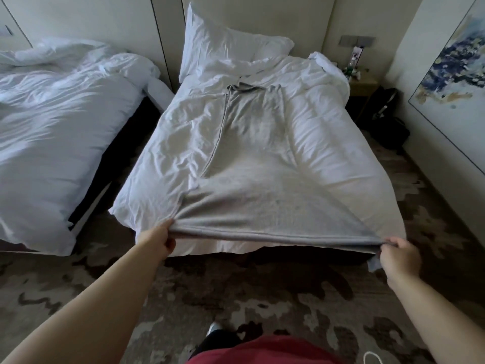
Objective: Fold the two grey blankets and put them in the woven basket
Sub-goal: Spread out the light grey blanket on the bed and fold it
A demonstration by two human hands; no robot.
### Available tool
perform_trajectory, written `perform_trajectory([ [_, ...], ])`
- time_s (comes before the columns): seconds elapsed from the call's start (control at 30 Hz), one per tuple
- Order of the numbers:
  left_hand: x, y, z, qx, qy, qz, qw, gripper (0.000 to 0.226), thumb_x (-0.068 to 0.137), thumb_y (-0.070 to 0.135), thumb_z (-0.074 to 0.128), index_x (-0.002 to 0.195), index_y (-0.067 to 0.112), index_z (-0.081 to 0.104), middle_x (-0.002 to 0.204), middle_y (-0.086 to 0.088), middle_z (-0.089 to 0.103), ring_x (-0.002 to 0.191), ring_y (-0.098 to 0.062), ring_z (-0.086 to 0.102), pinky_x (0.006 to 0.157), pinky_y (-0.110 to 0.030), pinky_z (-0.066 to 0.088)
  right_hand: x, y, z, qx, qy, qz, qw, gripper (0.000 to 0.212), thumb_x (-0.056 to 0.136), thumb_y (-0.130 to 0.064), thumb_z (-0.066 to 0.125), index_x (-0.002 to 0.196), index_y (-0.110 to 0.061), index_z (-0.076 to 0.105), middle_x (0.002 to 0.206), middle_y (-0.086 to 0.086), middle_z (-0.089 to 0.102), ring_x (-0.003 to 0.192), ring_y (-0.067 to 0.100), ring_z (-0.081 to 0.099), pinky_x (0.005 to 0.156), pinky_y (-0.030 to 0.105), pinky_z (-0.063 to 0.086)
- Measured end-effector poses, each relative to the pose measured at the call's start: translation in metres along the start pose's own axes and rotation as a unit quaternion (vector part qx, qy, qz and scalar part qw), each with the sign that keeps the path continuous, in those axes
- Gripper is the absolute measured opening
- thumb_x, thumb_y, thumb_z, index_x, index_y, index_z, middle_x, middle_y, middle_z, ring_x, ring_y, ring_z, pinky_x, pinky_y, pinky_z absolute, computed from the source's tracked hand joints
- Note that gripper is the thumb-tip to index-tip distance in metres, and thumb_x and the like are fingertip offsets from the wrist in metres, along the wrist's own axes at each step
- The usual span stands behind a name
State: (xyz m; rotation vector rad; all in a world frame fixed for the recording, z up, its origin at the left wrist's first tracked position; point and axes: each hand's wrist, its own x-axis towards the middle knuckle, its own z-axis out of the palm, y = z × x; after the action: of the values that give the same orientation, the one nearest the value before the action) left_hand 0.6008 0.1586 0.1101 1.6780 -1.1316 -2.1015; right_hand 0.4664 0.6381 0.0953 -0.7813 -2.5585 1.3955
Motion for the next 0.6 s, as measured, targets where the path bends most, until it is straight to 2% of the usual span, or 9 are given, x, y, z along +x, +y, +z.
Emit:
perform_trajectory([
  [0.07, 0.003, -0.018, -0.010, 0.045, 0.017, -0.028, 0.998, 0.026, 0.080, 0.012, 0.073, 0.086, 0.010, 0.048, 0.071, -0.007, 0.043, 0.057, -0.016, 0.044, 0.033, -0.016, 0.039, -0.001, 0.026, 0.003, -0.022, -0.016, 0.049, 0.998, 0.027, 0.085, -0.003, 0.052, 0.102, -0.014, 0.068, 0.106, 0.017, 0.064, 0.094, 0.038, 0.060, 0.078, 0.040, 0.049],
  [0.1, 0.006, -0.025, -0.014, 0.066, 0.027, -0.022, 0.997, 0.025, 0.081, 0.009, 0.071, 0.096, 0.008, 0.051, 0.075, -0.009, 0.045, 0.058, -0.018, 0.046, 0.034, -0.019, 0.040, -0.003, 0.036, 0.003, -0.022, -0.026, 0.061, 0.998, 0.026, 0.084, -0.002, 0.052, 0.100, -0.015, 0.068, 0.104, 0.017, 0.064, 0.091, 0.037, 0.061, 0.076, 0.038, 0.049],
  [0.17, 0.010, -0.031, -0.022, 0.106, 0.038, 0.002, 0.994, 0.037, 0.083, 0.006, 0.068, 0.114, 0.000, 0.050, 0.088, -0.016, 0.050, 0.063, -0.023, 0.051, 0.040, -0.026, 0.045, -0.006, 0.049, 0.003, -0.016, -0.050, 0.065, 0.997, 0.027, 0.085, 0.003, 0.051, 0.098, -0.013, 0.067, 0.102, 0.016, 0.063, 0.090, 0.036, 0.061, 0.077, 0.040, 0.051],
  [0.2, 0.012, -0.033, -0.025, 0.117, 0.041, 0.012, 0.992, 0.039, 0.083, 0.005, 0.066, 0.117, -0.004, 0.050, 0.092, -0.018, 0.051, 0.064, -0.026, 0.053, 0.042, -0.027, 0.048, -0.008, 0.053, 0.003, -0.022, -0.060, 0.061, 0.996, 0.028, 0.085, 0.005, 0.050, 0.099, -0.013, 0.066, 0.101, 0.015, 0.063, 0.090, 0.035, 0.060, 0.079, 0.042, 0.052],
  [0.3, 0.015, -0.036, -0.030, 0.121, 0.035, 0.028, 0.992, 0.034, 0.084, 0.002, 0.060, 0.116, -0.007, 0.053, 0.094, -0.019, 0.052, 0.068, -0.030, 0.055, 0.053, -0.033, 0.049, -0.014, 0.059, 0.001, -0.062, -0.058, 0.039, 0.996, 0.030, 0.086, 0.008, 0.046, 0.096, -0.015, 0.064, 0.095, 0.009, 0.057, 0.087, 0.026, 0.053, 0.075, 0.035, 0.044],
  [0.43, 0.016, -0.038, -0.030, 0.143, 0.029, 0.074, 0.986, 0.032, 0.087, 0.003, 0.056, 0.119, 0.002, 0.061, 0.107, -0.024, 0.058, 0.076, -0.032, 0.057, 0.064, -0.038, 0.052, -0.014, 0.059, 0.005, -0.070, -0.057, 0.037, 0.995, 0.031, 0.088, 0.007, 0.044, 0.096, -0.016, 0.062, 0.096, 0.008, 0.055, 0.085, 0.023, 0.050, 0.073, 0.033, 0.041],
  [0.53, 0.011, -0.032, -0.027, 0.165, 0.016, 0.087, 0.982, 0.032, 0.089, 0.002, 0.054, 0.120, 0.004, 0.059, 0.090, -0.020, 0.058, 0.062, -0.027, 0.054, 0.052, -0.033, 0.048, -0.009, 0.052, 0.009, -0.046, -0.056, 0.072, 0.995, 0.032, 0.089, 0.007, 0.044, 0.101, -0.015, 0.063, 0.102, 0.011, 0.055, 0.089, 0.025, 0.050, 0.076, 0.036, 0.044],
  [0.6, 0.003, -0.018, -0.017, 0.132, -0.010, 0.083, 0.988, 0.029, 0.091, 0.005, 0.055, 0.120, 0.004, 0.058, 0.077, -0.014, 0.053, 0.057, -0.022, 0.049, 0.041, -0.024, 0.046, -0.005, 0.034, 0.011, 0.045, -0.061, 0.123, 0.990, 0.032, 0.090, 0.007, 0.044, 0.104, -0.015, 0.062, 0.112, 0.016, 0.057, 0.093, 0.030, 0.053, 0.071, 0.038, 0.049],
])
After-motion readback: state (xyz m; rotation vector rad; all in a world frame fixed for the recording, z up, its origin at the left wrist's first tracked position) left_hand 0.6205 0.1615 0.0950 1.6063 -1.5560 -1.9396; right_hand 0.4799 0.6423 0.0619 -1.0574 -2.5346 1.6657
